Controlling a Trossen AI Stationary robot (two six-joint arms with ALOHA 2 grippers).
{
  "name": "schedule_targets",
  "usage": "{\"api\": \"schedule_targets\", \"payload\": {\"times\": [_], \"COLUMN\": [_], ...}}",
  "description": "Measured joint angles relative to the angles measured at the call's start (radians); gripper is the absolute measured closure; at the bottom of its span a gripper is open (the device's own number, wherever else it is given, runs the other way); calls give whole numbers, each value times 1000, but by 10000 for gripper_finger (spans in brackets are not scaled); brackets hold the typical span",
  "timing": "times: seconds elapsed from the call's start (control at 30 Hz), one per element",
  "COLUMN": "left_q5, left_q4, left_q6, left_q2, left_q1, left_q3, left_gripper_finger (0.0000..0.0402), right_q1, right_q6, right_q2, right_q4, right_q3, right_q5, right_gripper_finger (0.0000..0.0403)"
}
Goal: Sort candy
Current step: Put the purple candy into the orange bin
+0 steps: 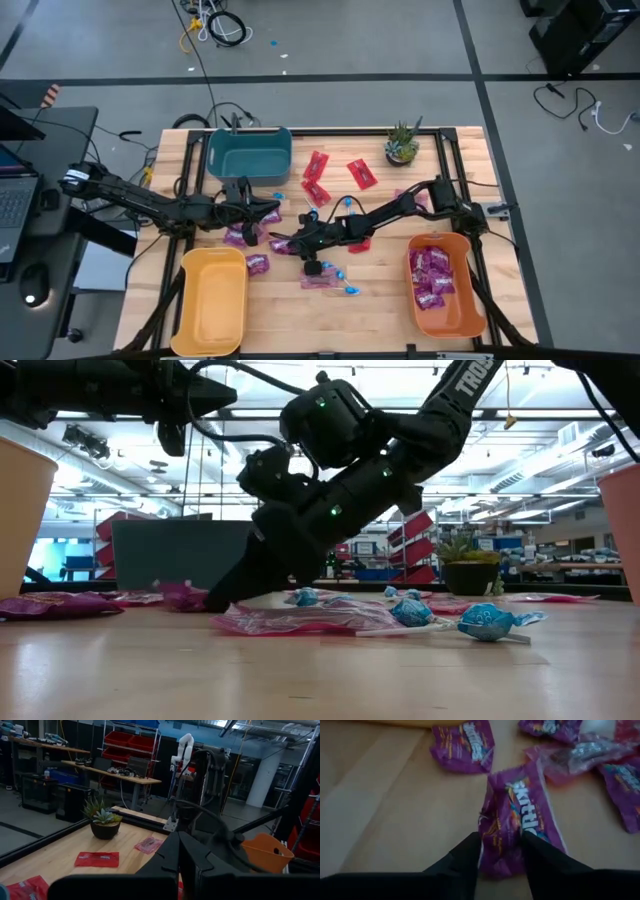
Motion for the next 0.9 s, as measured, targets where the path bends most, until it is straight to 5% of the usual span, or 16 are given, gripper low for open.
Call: {"api": "schedule_targets", "payload": {"times": [0.33, 0.9], "left_q5": [0, 0], "left_q4": [4, 2], "left_q6": [0, -19], "left_q2": [0, 0], "left_q1": [1, 1], "left_q3": [0, 0], "left_gripper_finger": [396, 396], "right_q1": [0, 5], "right_q6": [5, -53], "right_q2": [33, -117], "right_q4": [33, -250], "right_q3": [3, -5], "right_q5": [-34, -34], "right_gripper_finger": [392, 403]}}
